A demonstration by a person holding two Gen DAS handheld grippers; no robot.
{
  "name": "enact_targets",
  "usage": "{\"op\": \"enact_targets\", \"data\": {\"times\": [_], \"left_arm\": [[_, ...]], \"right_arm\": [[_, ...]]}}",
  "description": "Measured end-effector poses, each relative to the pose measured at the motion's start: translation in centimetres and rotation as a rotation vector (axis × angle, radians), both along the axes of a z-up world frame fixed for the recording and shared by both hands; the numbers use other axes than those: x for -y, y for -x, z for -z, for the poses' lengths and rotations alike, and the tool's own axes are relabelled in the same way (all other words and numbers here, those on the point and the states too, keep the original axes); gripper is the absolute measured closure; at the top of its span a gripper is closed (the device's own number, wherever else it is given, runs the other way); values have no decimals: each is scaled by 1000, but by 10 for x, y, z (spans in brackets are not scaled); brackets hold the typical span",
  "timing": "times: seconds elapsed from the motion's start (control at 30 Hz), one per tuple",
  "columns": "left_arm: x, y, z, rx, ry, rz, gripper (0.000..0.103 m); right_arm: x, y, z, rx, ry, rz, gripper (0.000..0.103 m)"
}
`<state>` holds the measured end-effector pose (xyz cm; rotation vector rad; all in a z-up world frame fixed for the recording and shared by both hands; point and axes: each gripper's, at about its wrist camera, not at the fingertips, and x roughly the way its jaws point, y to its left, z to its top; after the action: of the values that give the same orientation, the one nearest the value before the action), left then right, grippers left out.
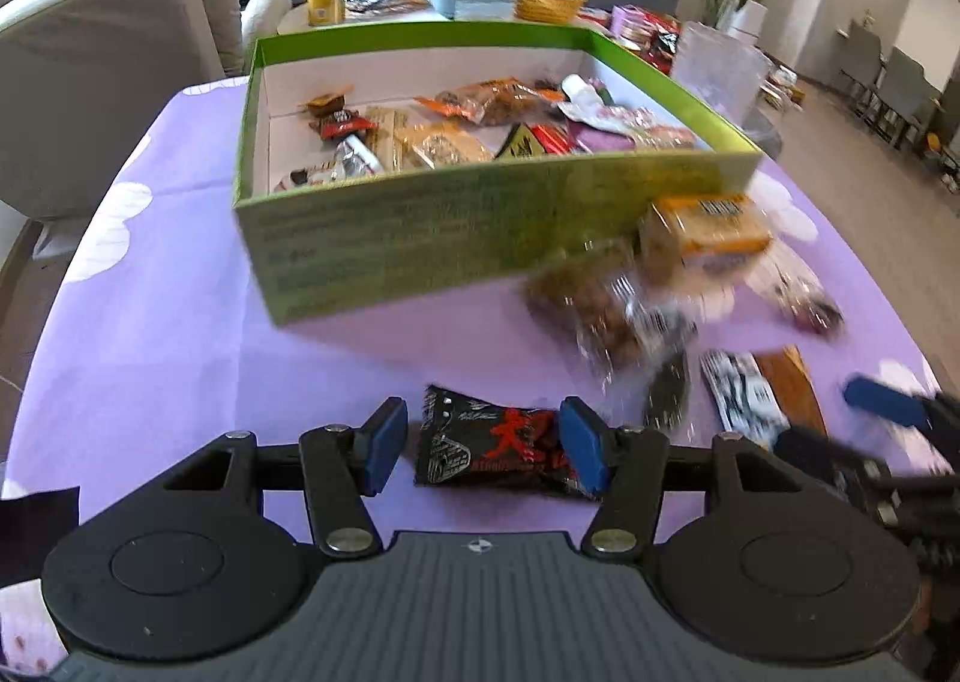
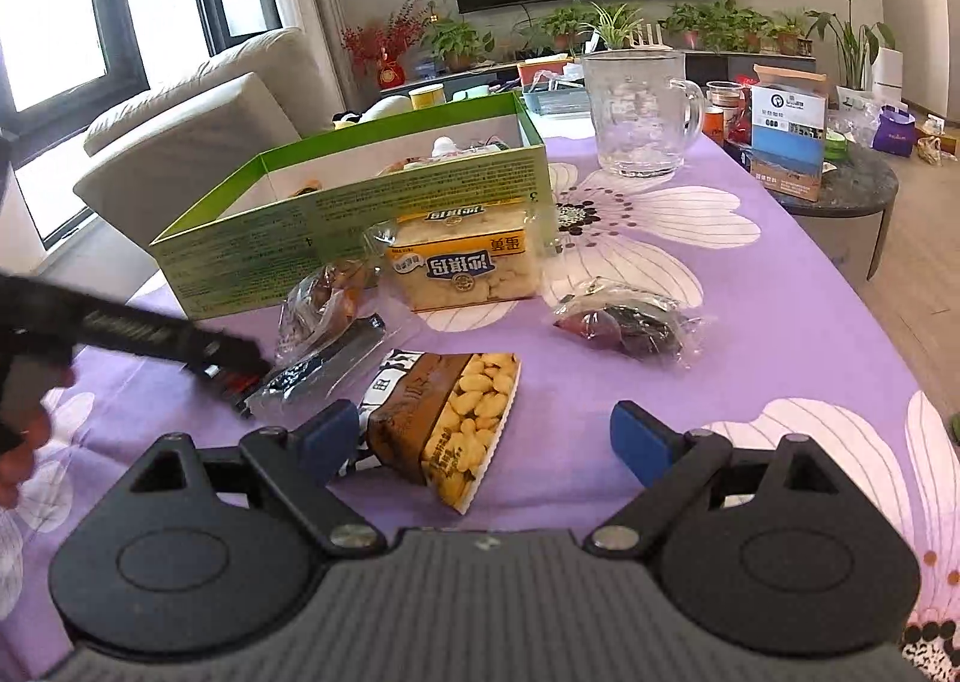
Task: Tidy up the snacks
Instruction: 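Grasp the black-and-red snack bag with the left tool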
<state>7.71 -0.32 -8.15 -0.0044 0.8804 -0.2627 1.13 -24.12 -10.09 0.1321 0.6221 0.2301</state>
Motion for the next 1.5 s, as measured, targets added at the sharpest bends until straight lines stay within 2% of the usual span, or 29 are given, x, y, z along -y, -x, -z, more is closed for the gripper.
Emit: {"op": "enact_targets", "data": {"times": [0.23,0.47,0.57,0.63,0.73,0.87,1.03,1.2,1.33,1.5], "left_arm": [[-12,17,-18,48,7,-49,50],[-6,8,-12,55,23,9,50],[0,0,-13,117,3,22,50],[4,-6,-13,154,10,75,50],[8,-17,-5,103,1,153,53],[0,-15,4,21,31,173,55],[-12,10,-1,1,27,193,55],[-12,26,-9,27,34,241,55],[1,25,-4,45,-24,267,55],[9,24,1,115,-135,275,55]], "right_arm": [[-1,-5,0,1,9,1,55],[-10,-3,-1,4,-35,-60,55],[-19,-3,0,13,8,-76,55],[-22,-3,0,12,24,-82,55],[-19,-4,0,11,5,-83,55],[-18,-4,1,11,-11,-85,55],[-22,-4,1,9,6,-90,55],[-21,-4,1,9,5,-90,55],[-24,-4,0,8,36,-90,55],[-27,-7,-1,-1,35,-58,55]]}}
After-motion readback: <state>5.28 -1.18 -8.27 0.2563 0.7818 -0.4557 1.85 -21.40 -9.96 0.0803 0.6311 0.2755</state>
